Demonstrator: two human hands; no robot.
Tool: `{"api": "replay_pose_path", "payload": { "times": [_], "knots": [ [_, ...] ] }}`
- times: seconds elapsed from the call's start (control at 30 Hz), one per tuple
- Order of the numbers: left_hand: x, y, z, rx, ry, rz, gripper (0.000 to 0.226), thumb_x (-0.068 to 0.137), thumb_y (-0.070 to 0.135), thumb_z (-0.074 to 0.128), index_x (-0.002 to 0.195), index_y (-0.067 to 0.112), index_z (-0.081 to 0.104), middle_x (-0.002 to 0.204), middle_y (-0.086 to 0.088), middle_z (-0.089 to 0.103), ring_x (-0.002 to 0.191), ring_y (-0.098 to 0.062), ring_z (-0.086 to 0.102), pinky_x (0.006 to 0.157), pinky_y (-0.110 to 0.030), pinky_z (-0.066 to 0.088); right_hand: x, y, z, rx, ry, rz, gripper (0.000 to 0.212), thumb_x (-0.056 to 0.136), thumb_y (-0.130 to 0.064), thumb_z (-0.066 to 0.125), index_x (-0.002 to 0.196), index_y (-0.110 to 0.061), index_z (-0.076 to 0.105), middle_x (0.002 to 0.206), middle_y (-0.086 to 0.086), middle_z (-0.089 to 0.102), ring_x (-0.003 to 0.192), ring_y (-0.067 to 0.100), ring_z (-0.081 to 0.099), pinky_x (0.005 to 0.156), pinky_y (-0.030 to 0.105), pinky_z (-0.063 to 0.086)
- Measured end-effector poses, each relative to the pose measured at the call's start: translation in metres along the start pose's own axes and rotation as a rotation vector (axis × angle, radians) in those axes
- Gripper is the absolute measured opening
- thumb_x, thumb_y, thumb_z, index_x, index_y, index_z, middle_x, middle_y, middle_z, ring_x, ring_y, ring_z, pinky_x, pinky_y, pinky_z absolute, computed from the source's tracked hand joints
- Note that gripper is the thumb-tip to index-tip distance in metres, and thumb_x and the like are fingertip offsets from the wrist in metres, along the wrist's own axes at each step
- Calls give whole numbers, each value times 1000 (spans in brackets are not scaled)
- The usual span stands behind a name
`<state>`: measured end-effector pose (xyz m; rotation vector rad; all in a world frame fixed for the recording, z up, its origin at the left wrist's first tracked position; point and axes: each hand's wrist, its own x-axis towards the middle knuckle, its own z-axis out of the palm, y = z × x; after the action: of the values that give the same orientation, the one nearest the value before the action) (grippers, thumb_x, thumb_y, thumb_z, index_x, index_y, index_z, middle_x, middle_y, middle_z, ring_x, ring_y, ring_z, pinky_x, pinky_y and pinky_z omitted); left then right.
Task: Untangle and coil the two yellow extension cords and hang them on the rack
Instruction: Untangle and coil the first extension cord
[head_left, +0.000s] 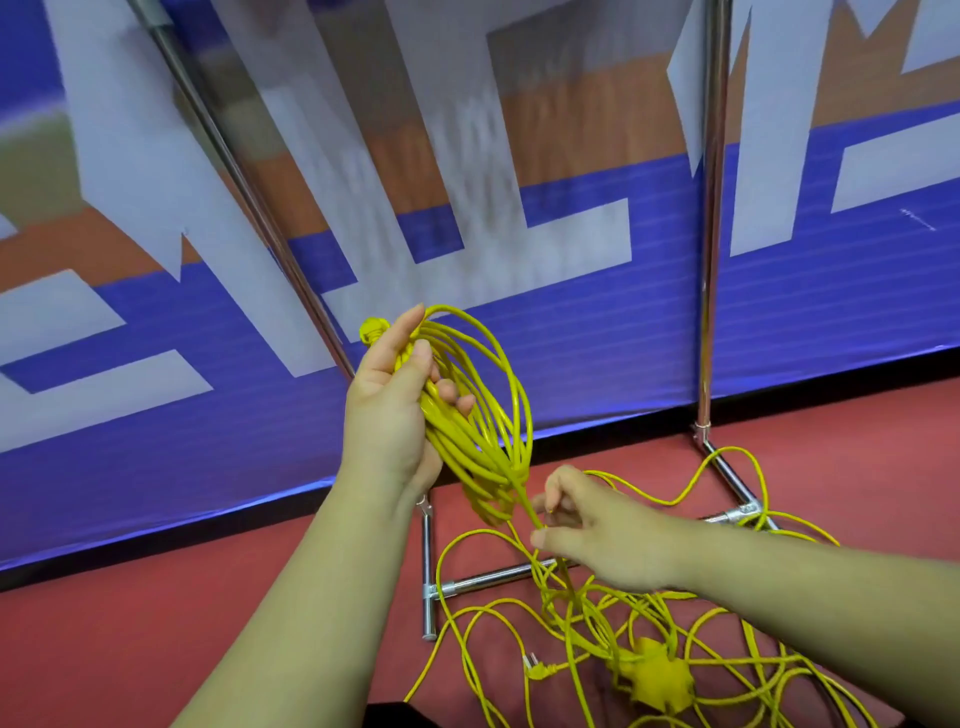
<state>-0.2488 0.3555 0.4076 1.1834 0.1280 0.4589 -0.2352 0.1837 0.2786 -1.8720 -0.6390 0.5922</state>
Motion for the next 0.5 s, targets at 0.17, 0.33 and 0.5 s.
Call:
{"api": "replay_pose_path", "payload": {
  "times": [0.17,0.33,0.5],
  "knots": [
    [6,5,-17,-72,77,-16,28,105,8,44,121,21,63,66,0,44,43,-7,39,43,-20,40,3,1,7,-23,-107,23,26,97,-26,62,91,-21,37,81,10,63,67,20,45,62,44,43],
    [12,7,-43,126,66,20,23,101,3,52,112,17,67,67,1,50,44,-8,36,43,-21,38,11,-4,-21,146,23,14,14,94,0,62,94,-12,55,75,3,72,71,25,60,67,44,45],
    [5,-2,-51,616,-143,-5,12,84,10,78,87,21,79,61,-7,51,45,-18,40,48,-27,41,12,-28,-57,207,283,-35,6,84,-5,76,81,-10,74,69,5,73,65,20,55,69,36,40]
  ]
}}
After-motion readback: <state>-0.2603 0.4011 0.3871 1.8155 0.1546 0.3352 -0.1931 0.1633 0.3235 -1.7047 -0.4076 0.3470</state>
